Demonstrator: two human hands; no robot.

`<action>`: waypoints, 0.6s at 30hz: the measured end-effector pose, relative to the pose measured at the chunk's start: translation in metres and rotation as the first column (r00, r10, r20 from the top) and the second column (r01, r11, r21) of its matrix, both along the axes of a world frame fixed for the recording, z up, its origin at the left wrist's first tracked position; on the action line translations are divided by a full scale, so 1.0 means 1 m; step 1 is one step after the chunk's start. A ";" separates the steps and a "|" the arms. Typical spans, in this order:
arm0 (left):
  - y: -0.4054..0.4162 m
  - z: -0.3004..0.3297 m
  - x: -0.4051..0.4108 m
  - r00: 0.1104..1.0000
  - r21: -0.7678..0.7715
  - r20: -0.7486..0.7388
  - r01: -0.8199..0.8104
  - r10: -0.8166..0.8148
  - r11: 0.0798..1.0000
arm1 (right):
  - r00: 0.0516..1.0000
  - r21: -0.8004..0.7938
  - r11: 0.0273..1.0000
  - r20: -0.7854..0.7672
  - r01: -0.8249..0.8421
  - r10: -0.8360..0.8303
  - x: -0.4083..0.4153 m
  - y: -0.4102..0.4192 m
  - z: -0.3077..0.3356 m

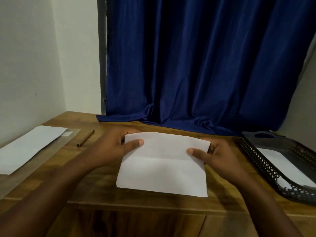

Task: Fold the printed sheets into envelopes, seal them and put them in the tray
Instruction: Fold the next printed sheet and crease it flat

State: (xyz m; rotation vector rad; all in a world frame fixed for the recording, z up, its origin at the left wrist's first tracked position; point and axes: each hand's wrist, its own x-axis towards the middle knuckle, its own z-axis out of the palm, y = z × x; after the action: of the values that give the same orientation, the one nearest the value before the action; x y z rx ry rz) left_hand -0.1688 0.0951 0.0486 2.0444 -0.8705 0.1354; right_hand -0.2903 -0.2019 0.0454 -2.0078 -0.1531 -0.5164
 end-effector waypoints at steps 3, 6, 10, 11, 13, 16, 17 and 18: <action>-0.008 -0.013 0.017 0.997 0.102 0.078 -0.015 0.007 0.995 | 0.997 -0.091 0.994 -0.045 0.065 -0.070 0.022 -0.006 -0.016; -0.012 -0.032 0.023 0.987 0.248 0.158 -0.062 0.023 0.967 | 0.983 -0.322 0.933 -0.041 0.158 -0.181 0.033 -0.010 -0.038; -0.008 -0.056 0.016 0.968 0.355 0.251 -0.069 -0.023 0.932 | 0.985 -0.561 0.811 0.041 0.164 -0.170 0.020 -0.009 -0.058; -0.006 -0.059 0.012 0.962 0.385 0.268 -0.060 -0.049 0.921 | 0.987 -0.608 0.781 0.028 0.140 -0.156 0.015 -0.008 -0.062; -0.003 -0.068 0.005 0.953 0.434 0.287 -0.045 -0.091 0.900 | 0.994 -0.663 0.747 -0.037 0.052 -0.102 0.007 -0.008 -0.068; 0.001 -0.080 -0.004 0.956 0.471 0.277 -0.051 -0.093 0.881 | 0.982 -0.682 0.727 -0.179 -0.080 -0.060 -0.003 -0.009 -0.075; 0.003 -0.085 -0.006 0.959 0.475 0.268 -0.051 -0.089 0.878 | 0.973 -0.683 0.722 -0.222 -0.109 -0.064 -0.006 -0.009 -0.078; 0.004 -0.088 -0.009 0.963 0.483 0.254 -0.045 -0.091 0.874 | 0.965 -0.683 0.719 -0.256 -0.133 -0.065 -0.009 -0.010 -0.082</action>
State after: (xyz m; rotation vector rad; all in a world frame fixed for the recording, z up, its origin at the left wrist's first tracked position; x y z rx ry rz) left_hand -0.1777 0.0989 -0.0399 2.5247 -1.1924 0.2013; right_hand -0.2996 -0.2115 -0.0367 -2.7940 -0.2484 -0.1525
